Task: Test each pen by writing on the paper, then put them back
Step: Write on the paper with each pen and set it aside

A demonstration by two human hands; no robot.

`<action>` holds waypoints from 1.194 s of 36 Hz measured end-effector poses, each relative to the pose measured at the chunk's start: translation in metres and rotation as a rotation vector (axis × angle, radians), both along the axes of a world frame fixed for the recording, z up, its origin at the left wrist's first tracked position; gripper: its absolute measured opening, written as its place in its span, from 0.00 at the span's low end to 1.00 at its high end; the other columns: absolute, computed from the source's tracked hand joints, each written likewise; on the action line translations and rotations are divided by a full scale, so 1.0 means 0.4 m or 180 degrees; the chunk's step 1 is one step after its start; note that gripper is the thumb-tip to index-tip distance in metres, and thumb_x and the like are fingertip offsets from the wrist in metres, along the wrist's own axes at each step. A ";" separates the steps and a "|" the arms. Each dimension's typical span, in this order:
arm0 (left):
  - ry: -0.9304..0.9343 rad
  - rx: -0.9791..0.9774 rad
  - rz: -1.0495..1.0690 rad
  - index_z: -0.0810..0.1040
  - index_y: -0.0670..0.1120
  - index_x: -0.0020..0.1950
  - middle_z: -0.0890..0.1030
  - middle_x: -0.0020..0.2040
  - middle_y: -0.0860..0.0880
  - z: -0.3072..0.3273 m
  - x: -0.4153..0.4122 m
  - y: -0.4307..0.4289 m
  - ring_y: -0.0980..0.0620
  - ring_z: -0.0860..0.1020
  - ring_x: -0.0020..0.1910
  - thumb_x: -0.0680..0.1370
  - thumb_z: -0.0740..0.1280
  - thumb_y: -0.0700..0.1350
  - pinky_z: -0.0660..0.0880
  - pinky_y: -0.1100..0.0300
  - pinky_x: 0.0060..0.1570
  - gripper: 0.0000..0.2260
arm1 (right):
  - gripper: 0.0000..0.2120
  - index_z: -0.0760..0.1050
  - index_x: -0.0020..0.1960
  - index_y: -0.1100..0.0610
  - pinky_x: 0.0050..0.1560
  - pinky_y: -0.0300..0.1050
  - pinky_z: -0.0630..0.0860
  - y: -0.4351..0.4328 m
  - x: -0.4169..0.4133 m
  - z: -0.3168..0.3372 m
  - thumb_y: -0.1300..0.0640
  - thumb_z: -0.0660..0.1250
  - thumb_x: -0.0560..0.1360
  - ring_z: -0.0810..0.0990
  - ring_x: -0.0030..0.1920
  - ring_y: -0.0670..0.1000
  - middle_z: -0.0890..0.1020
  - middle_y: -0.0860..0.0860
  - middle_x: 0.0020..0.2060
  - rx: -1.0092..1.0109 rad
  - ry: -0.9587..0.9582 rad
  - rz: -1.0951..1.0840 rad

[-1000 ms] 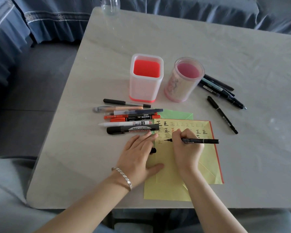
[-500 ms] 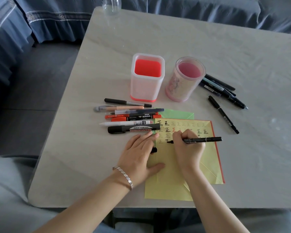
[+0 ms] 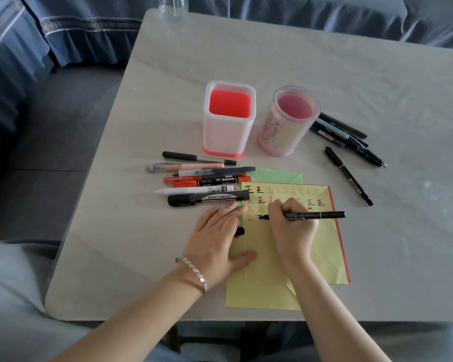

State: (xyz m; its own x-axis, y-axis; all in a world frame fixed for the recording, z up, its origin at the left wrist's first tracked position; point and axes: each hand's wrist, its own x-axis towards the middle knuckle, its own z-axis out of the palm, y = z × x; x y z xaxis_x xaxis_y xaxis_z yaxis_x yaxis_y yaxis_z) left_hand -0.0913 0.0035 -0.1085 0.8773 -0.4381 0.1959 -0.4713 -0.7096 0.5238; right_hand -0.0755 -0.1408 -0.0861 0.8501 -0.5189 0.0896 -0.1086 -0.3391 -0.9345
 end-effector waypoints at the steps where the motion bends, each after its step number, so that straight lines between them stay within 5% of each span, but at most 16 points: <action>1: 0.0005 0.0004 0.0002 0.72 0.46 0.44 0.75 0.64 0.50 0.001 0.000 0.000 0.53 0.69 0.66 0.67 0.62 0.63 0.57 0.58 0.67 0.20 | 0.19 0.62 0.25 0.57 0.26 0.32 0.60 0.001 0.000 0.001 0.68 0.66 0.70 0.62 0.24 0.43 0.62 0.48 0.20 -0.0007 0.0001 0.0008; 25: 0.0128 -0.0002 -0.0004 0.73 0.45 0.47 0.75 0.64 0.50 0.010 0.000 -0.001 0.53 0.68 0.67 0.67 0.62 0.63 0.57 0.58 0.67 0.22 | 0.21 0.58 0.24 0.55 0.25 0.33 0.58 -0.001 -0.003 0.012 0.69 0.65 0.68 0.61 0.23 0.44 0.59 0.44 0.19 -0.0070 0.0133 -0.0198; 38: 0.0336 0.0028 -0.0013 0.72 0.42 0.65 0.76 0.62 0.49 0.032 -0.001 0.000 0.56 0.65 0.66 0.69 0.61 0.64 0.54 0.62 0.67 0.33 | 0.16 0.66 0.31 0.57 0.26 0.35 0.64 -0.033 -0.016 0.053 0.58 0.69 0.73 0.66 0.22 0.43 0.70 0.50 0.22 0.0884 0.0199 -0.0412; 43: 0.0152 -0.0749 0.0176 0.75 0.41 0.54 0.79 0.50 0.52 0.064 -0.026 0.006 0.56 0.74 0.52 0.78 0.54 0.48 0.67 0.61 0.54 0.15 | 0.13 0.71 0.35 0.59 0.27 0.33 0.69 -0.076 -0.036 0.092 0.56 0.62 0.77 0.72 0.22 0.45 0.76 0.48 0.21 0.1317 0.0378 0.0008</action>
State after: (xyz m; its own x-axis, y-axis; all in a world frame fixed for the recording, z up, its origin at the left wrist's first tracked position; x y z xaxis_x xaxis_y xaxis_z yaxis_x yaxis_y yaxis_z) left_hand -0.1019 0.0058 -0.0827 0.9094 -0.3364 0.2447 -0.4060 -0.5895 0.6984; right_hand -0.0898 -0.1711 -0.0492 0.8433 -0.4885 -0.2241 -0.2231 0.0611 -0.9729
